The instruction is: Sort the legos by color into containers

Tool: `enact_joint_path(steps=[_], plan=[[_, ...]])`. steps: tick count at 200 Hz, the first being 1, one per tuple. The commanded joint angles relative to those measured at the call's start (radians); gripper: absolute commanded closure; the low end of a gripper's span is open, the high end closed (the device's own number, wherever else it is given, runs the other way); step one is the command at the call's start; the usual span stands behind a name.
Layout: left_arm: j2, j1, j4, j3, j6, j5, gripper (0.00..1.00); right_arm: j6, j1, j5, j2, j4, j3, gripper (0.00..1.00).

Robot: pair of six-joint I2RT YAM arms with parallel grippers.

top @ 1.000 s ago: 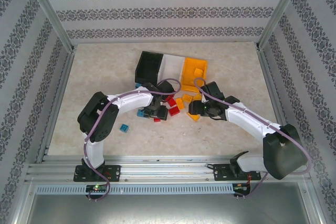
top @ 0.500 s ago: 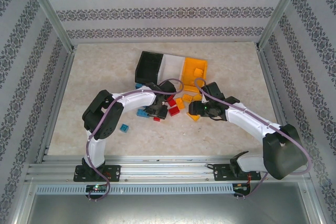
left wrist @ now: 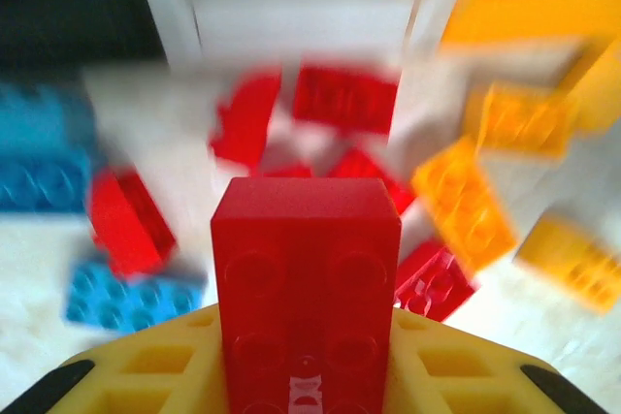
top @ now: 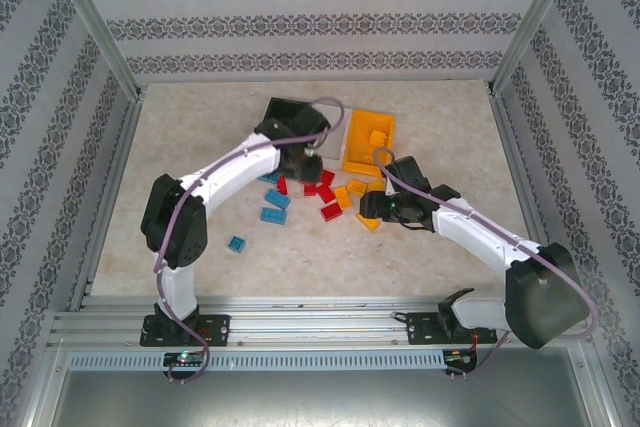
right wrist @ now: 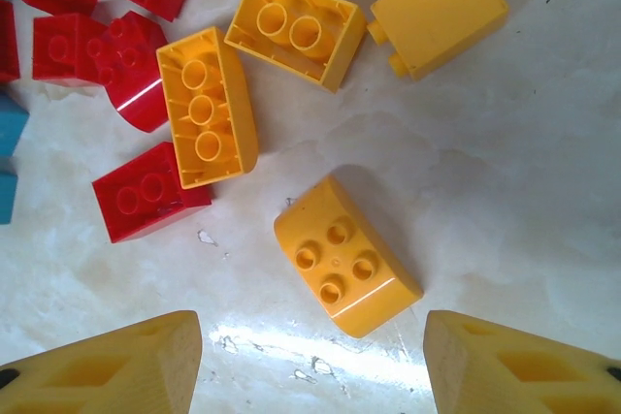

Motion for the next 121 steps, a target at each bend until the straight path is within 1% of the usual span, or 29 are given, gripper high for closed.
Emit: enact_joint_path(steps=[1,23,41,64,78,95,121], plan=[[0.132,0.044,-0.111,0.198,0.109,-0.035,0.64,0.045,0.038,0.008,-0.041,-0.007,-0.029,0.37],[0.303,0.073,-0.182,0.433,0.140,-0.042,0.64,0.062,0.086,0.034,-0.069,-0.031,-0.034,0.37],[0.424,0.079,-0.221,0.609,0.162,-0.046,0.64,0.073,0.117,0.050,-0.091,-0.053,-0.038,0.37],[0.542,0.083,-0.256,0.778,0.170,-0.054,0.64,0.080,0.137,0.057,-0.106,-0.065,-0.052,0.38],[0.583,0.091,-0.259,0.825,0.163,-0.046,0.64,0.079,0.140,0.060,-0.109,-0.073,-0.056,0.38],[0.602,0.096,-0.244,0.828,0.156,-0.032,0.63,0.073,0.141,0.067,-0.106,-0.079,-0.059,0.37],[0.605,0.096,-0.245,0.827,0.155,-0.024,0.53,0.062,0.145,0.057,-0.076,-0.067,-0.050,0.37]])
